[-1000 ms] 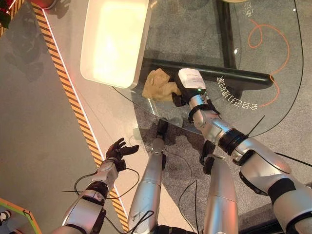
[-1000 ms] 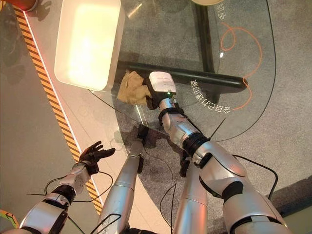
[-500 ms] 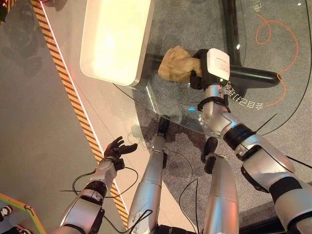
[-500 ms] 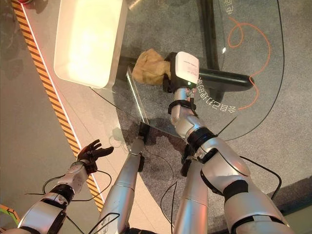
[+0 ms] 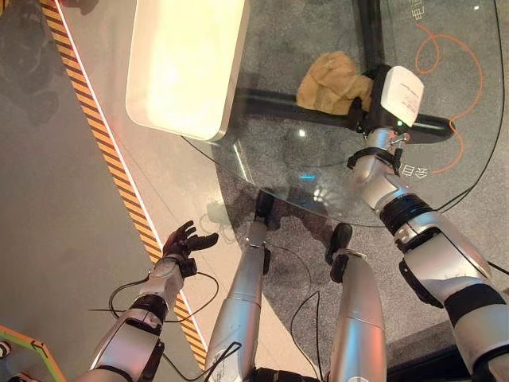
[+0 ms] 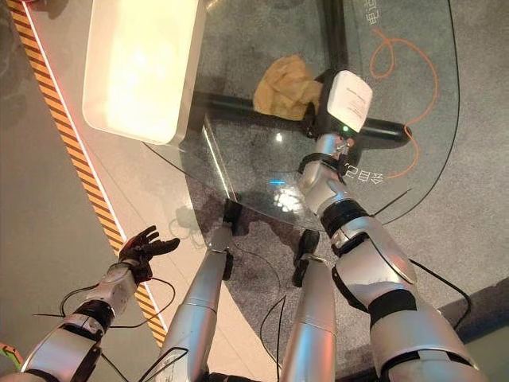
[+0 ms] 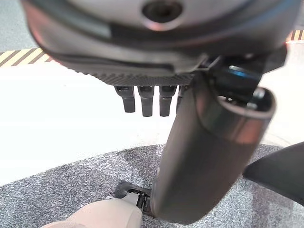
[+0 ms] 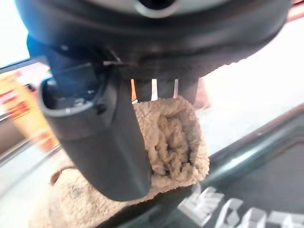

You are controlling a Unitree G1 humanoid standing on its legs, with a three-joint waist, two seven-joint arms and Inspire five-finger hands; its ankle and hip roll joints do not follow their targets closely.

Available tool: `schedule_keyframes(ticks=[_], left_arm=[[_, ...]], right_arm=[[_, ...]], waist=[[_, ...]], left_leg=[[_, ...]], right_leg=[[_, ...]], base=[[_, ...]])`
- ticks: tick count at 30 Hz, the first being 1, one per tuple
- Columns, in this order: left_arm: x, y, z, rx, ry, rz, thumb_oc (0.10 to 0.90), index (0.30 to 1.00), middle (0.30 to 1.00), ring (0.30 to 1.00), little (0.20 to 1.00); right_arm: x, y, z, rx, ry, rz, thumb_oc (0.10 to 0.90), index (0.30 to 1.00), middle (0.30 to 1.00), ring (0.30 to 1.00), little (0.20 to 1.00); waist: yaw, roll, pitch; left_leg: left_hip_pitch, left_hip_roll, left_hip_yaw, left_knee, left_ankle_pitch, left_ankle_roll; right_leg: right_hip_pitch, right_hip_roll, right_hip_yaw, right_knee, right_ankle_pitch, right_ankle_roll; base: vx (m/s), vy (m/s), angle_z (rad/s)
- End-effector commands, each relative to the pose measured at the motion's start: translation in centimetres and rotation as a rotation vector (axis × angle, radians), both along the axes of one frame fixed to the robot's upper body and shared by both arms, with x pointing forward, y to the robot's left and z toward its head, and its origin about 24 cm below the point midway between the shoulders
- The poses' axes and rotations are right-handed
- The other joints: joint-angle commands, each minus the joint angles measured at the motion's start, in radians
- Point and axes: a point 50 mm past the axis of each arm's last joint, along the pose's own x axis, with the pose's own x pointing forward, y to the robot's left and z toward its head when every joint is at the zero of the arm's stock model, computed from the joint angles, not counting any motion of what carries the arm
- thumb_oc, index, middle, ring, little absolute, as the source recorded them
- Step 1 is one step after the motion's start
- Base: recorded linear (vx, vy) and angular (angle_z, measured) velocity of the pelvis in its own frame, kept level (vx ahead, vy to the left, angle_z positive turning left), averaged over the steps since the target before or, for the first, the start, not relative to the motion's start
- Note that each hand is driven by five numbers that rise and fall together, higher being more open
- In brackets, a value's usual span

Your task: Wipe the table with a cloth and put it in the basket.

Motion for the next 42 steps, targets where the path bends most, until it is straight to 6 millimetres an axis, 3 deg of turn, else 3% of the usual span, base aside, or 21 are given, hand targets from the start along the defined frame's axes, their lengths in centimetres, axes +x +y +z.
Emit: schedule_keyframes(ticks=[1, 8, 16, 23, 36, 39, 42], left_arm=[[-0.5, 2.6, 0.2, 0.006, 0.019, 0.105, 0.800, 0.900, 0.900, 0.900, 0.900], [-0.2, 3.6, 0.8, 0.015, 0.016, 0.124, 0.800, 0.900, 0.900, 0.900, 0.900], [-0.1, 4.5, 1.3, 0.021, 0.019, 0.141, 0.800, 0.900, 0.900, 0.900, 0.900], [0.2, 4.9, 1.8, 0.024, 0.015, 0.144, 0.800, 0.900, 0.900, 0.900, 0.900], [0.3, 5.8, 2.3, 0.022, 0.021, 0.160, 0.800, 0.900, 0.900, 0.900, 0.900], [0.4, 5.6, 2.3, 0.022, 0.021, 0.159, 0.800, 0.900, 0.900, 0.900, 0.900], [0.6, 5.4, 2.5, 0.024, 0.019, 0.157, 0.800, 0.900, 0.900, 0.900, 0.900]], right_arm=[[-3.2, -11.4, 2.4, 0.020, -0.090, -0.435, 0.100, 0.300, 0.300, 0.300, 0.200], [-4.6, -14.1, 1.4, 0.112, -0.112, -0.510, 0.100, 0.300, 0.300, 0.300, 0.200], [-5.5, -15.7, 0.8, 0.227, -0.131, -0.565, 0.100, 0.300, 0.300, 0.300, 0.200], [-5.7, -15.9, 0.6, 0.276, -0.145, -0.585, 0.100, 0.300, 0.300, 0.300, 0.200], [-5.8, -16.2, -0.6, 0.558, -0.210, -0.544, 0.100, 0.300, 0.300, 0.300, 0.200], [-5.5, -15.8, -0.3, 0.525, -0.215, -0.492, 0.100, 0.300, 0.300, 0.300, 0.200], [-4.4, -14.0, 0.9, 0.436, -0.228, -0.383, 0.100, 0.300, 0.300, 0.300, 0.200]], waist=[[-0.024, -0.001, -0.016], [-0.037, -0.013, -0.016], [-0.046, -0.023, -0.016], [-0.050, -0.029, -0.016], [-0.056, -0.037, -0.016], [-0.056, -0.037, -0.016], [-0.056, -0.037, -0.016]], left_leg=[[0.028, -0.081, 0.127, 0.119, -0.164, 0.140], [0.024, -0.076, 0.125, 0.120, -0.170, 0.139], [0.026, -0.068, 0.128, 0.120, -0.176, 0.134], [0.026, -0.066, 0.128, 0.119, -0.181, 0.130], [0.048, -0.059, 0.125, 0.104, -0.187, 0.123], [0.048, -0.060, 0.124, 0.103, -0.187, 0.123], [0.045, -0.062, 0.123, 0.101, -0.185, 0.122]], right_leg=[[0.014, 0.078, -0.054, -0.228, 0.179, -0.007], [0.011, 0.087, -0.045, -0.233, 0.181, -0.002], [0.011, 0.091, -0.038, -0.235, 0.180, 0.003], [0.011, 0.092, -0.034, -0.241, 0.181, 0.005], [0.031, 0.094, -0.030, -0.255, 0.174, 0.008], [0.030, 0.095, -0.030, -0.253, 0.173, 0.008], [0.026, 0.095, -0.031, -0.256, 0.175, 0.007]], base=[[0.00, -0.015, -0.05], [0.00, -0.002, 0.00], [0.00, 0.000, 0.00], [0.00, 0.000, 0.00], [0.00, 0.000, 0.00], [0.00, 0.000, 0.00], [0.00, 0.000, 0.00]])
